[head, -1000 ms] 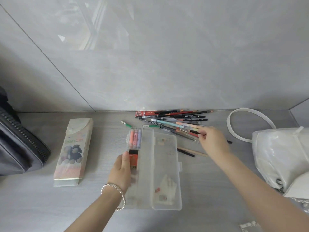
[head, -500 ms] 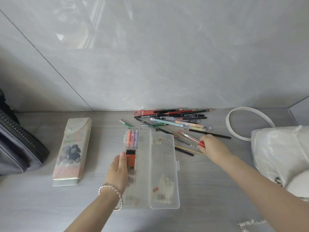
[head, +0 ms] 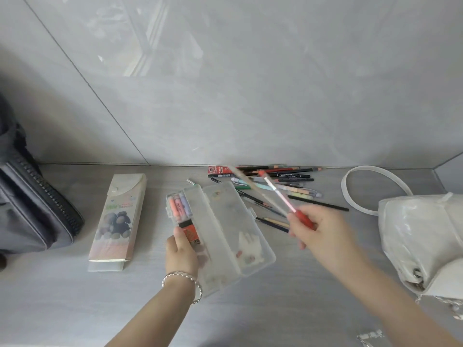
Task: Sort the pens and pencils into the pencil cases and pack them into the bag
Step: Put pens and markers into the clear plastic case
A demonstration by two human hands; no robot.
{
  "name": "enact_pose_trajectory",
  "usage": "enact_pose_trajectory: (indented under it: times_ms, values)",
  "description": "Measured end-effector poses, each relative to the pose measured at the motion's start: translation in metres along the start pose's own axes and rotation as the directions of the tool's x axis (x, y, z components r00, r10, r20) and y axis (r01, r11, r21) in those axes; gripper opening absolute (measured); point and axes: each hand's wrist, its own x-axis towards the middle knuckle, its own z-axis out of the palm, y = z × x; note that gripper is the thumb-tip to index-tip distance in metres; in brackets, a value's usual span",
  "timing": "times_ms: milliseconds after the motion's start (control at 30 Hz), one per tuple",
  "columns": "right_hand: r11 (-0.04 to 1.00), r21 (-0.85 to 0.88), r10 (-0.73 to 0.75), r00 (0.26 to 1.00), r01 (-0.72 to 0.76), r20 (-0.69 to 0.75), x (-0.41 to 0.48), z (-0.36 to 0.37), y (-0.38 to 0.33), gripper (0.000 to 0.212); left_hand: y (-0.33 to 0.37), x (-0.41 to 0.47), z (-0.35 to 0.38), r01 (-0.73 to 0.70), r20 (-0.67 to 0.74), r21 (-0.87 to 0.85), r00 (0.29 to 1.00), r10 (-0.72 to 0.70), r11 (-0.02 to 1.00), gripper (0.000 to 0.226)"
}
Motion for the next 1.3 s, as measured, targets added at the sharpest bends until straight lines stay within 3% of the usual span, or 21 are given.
enact_pose_trajectory:
  times_ms: [67,133,300,467,733,867,1000,1133,1200,1300]
  values:
    - [1.0,-0.004,-0.011,0.998,0.011,0.063,-0.017,0.021,-0.011,0.017,0.003,-0.003,0.005,0.029,-0.034,-0.069,0.999,-0.031,0.997,0.04]
    - [0.993,-0.114,-0.026,0.994,0.038,0.106,-0.026,0.043,-0.011,0.019,0.006,-0.006,0.011,0.033,-0.05,-0.09,0.998,-0.037,0.995,0.042]
    - [0.934,-0.333,-0.062,0.975,0.132,0.213,-0.029,0.057,-0.019,0.042,0.022,-0.015,0.016,-0.037,-0.073,-0.093,0.997,0.03,0.995,0.045]
    - [0.954,-0.24,-0.133,0.973,0.178,0.191,-0.015,0.042,-0.03,0.022,0.025,-0.019,0.012,-0.112,-0.008,-0.044,0.994,0.111,0.993,0.036]
    - [0.963,-0.135,-0.199,0.954,0.233,0.222,0.007,-0.002,-0.051,0.019,0.007,-0.02,0.002,-0.27,0.119,0.095,0.959,0.258,0.958,0.031]
    - [0.954,-0.216,-0.105,0.909,0.206,0.403,0.018,0.011,-0.047,0.017,0.0,-0.023,-0.001,-0.292,0.164,0.156,0.95,0.266,0.944,0.031]
    - [0.922,-0.287,-0.137,0.914,0.258,0.382,0.022,0.051,-0.032,0.039,-0.003,-0.028,0.004,-0.311,0.249,0.165,0.931,0.266,0.936,0.031]
    - [0.795,-0.425,-0.357,0.9,0.433,0.25,0.017,0.08,-0.007,0.05,0.002,-0.031,0.006,-0.264,0.245,0.117,0.942,0.23,0.958,0.031]
    - [0.773,-0.453,-0.388,0.896,0.444,0.217,0.017,0.083,0.002,0.055,0.001,-0.03,0.005,-0.245,0.243,0.123,0.947,0.21,0.962,0.034]
    - [0.778,-0.43,-0.358,0.886,0.457,0.294,0.014,0.083,0.006,0.064,0.0,-0.028,0.005,-0.232,0.242,0.141,0.951,0.194,0.962,0.035]
